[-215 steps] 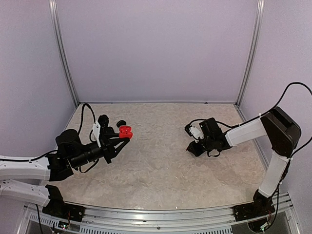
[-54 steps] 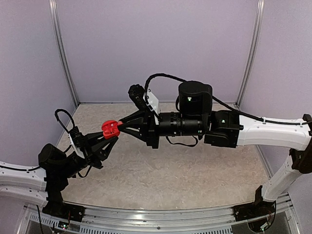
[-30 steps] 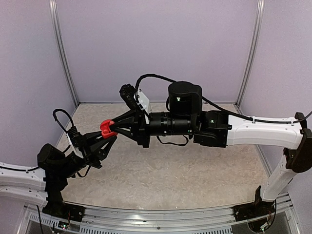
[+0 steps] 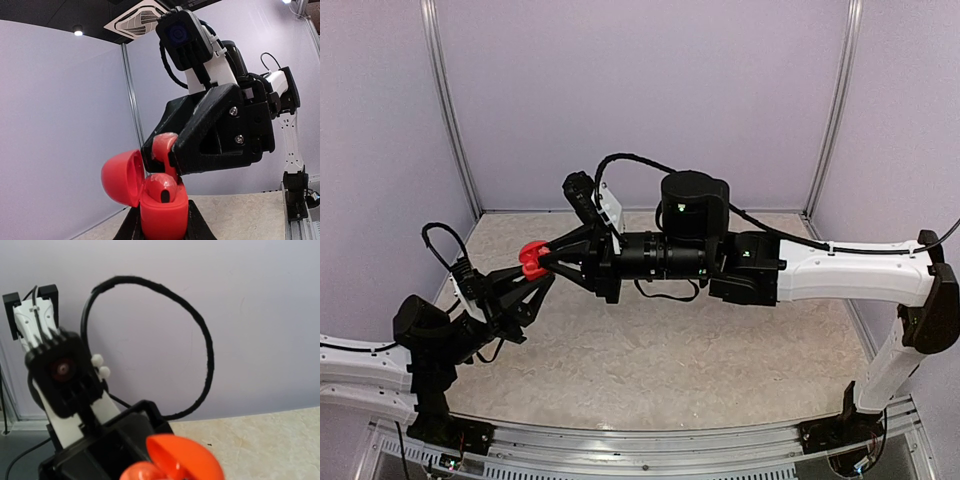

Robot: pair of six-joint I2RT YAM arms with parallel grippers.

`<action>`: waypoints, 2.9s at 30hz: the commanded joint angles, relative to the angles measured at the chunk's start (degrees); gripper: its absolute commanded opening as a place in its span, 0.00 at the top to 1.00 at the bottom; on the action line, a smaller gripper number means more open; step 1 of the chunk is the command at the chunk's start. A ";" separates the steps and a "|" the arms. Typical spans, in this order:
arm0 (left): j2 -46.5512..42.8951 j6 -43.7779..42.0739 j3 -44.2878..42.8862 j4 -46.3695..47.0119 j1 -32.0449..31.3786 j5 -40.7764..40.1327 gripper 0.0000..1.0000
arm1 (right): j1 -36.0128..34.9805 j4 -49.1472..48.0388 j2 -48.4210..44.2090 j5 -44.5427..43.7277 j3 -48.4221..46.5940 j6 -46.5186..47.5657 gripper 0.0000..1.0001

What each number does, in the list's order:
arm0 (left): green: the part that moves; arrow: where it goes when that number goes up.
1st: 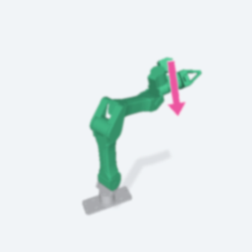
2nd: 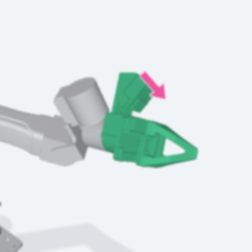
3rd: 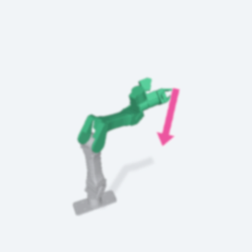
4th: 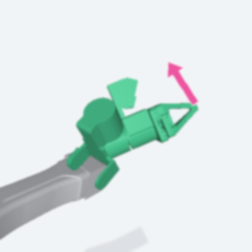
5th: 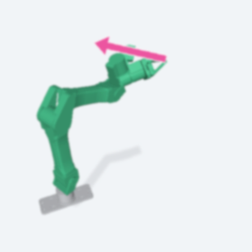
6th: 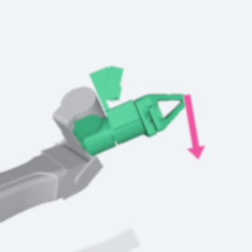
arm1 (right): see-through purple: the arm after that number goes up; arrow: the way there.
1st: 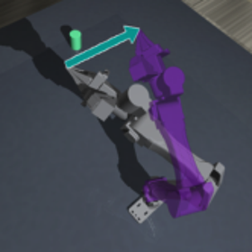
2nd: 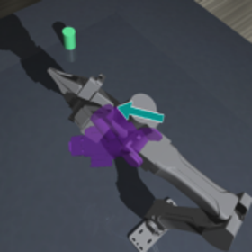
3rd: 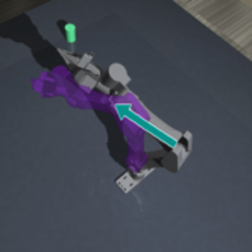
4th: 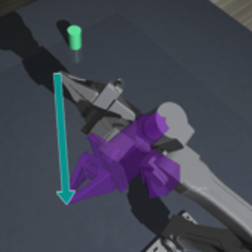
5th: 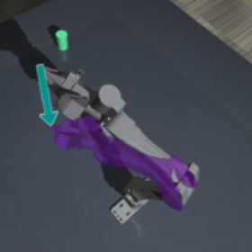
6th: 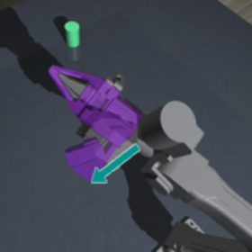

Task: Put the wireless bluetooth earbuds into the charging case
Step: Insert the right earbud into the right side groove of the charging case, then adjust the right earbud in the right side groove of the charging case.

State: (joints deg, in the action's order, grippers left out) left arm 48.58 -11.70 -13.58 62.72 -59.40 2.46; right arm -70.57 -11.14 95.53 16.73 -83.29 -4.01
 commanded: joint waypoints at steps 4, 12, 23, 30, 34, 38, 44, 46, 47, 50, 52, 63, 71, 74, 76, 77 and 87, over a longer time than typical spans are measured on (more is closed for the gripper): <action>-1.29 1.97 0.05 5.79 0.85 -0.05 1.00 | -0.63 0.28 0.79 -0.50 0.75 -0.52 0.80; -0.72 2.57 -0.34 5.39 1.06 1.70 1.00 | -0.63 0.58 0.67 -1.40 0.40 0.12 0.77; -0.24 5.47 -0.65 2.87 1.94 3.78 1.00 | -0.67 3.84 -0.90 -1.97 -1.36 3.31 0.68; 0.11 7.16 -0.83 1.89 2.71 4.91 1.00 | -0.63 5.58 -3.06 -3.87 -1.30 5.96 0.60; 0.20 7.82 -0.92 1.62 2.95 4.79 1.00 | -0.61 6.06 -4.16 -4.97 -0.61 6.51 0.55; 0.32 8.11 -0.99 1.42 3.06 4.72 1.00 | -0.64 6.36 -5.35 -6.19 0.10 6.93 0.54; 0.53 8.36 -1.31 0.61 3.28 4.16 1.00 | -0.63 7.35 -6.17 -6.46 0.29 7.69 0.67; 0.72 8.43 -1.42 0.56 3.28 4.20 1.00 | -0.62 7.56 -5.86 -5.57 -0.02 7.79 0.72; 0.81 8.45 -1.44 0.56 3.25 4.22 1.00 | -0.63 7.61 -5.68 -4.98 -0.15 7.71 0.74; 1.07 8.54 -1.53 0.71 3.31 4.36 1.00 | -0.63 7.73 -4.91 -3.29 -0.57 7.57 0.78; 1.21 8.54 -1.53 0.74 3.22 4.30 1.00 | -0.63 8.12 -4.43 -2.21 -0.88 7.33 0.79; 1.96 8.45 -1.80 1.18 3.27 5.15 1.00 | -0.89 7.94 -2.44 -3.95 -1.59 6.80 0.81; 2.39 8.28 -2.04 1.15 3.23 6.76 1.00 | -0.89 8.91 -2.00 -5.84 -2.21 7.35 0.85; 2.57 8.36 -2.15 1.01 3.26 6.88 1.00 | -0.89 9.39 -2.09 -5.99 -2.16 7.52 0.85; 2.50 8.43 -2.15 0.81 3.29 6.81 1.00 | -0.89 9.81 -2.54 -5.76 -1.88 7.88 0.83; 2.45 8.50 -2.27 0.43 3.38 6.77 1.00 | -0.93 10.28 -3.03 -5.60 -1.65 8.11 0.81; 1.42 10.00 -3.70 -6.01 3.68 8.26 1.00 | -0.85 14.98 -8.12 -3.80 -1.38 11.06 0.79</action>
State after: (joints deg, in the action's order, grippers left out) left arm 50.76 -3.07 -14.83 59.24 -56.16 9.37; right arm -70.76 1.13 90.06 11.86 -83.70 5.30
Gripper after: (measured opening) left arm 0.215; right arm 0.231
